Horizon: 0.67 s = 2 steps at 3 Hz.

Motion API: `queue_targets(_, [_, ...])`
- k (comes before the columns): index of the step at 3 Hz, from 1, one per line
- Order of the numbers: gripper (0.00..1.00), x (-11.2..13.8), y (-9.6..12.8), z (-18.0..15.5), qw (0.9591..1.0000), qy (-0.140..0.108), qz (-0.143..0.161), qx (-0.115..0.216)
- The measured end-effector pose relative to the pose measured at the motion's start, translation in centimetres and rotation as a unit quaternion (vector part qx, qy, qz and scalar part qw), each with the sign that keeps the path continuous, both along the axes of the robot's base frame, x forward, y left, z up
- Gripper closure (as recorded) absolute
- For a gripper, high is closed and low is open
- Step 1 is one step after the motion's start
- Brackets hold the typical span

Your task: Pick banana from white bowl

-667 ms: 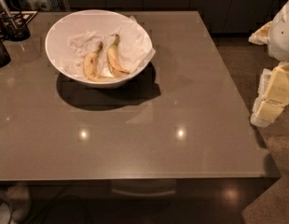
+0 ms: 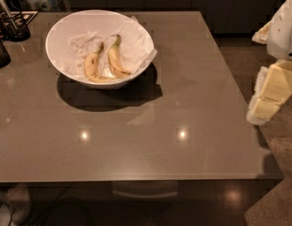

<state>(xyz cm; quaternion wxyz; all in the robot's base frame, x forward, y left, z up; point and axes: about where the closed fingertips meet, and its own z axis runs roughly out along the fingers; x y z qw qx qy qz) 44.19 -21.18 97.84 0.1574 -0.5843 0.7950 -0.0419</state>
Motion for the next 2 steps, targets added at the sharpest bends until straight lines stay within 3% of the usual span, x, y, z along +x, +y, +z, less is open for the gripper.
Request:
queue_targets(1, [0.0, 1.7, 1.1, 1.2, 0.9981, 0.001, -0.062, -0.004])
queue_targets(2, [0.0, 3.7, 2.4, 3.0, 0.9937, -0.012, -0.112, -0.003])
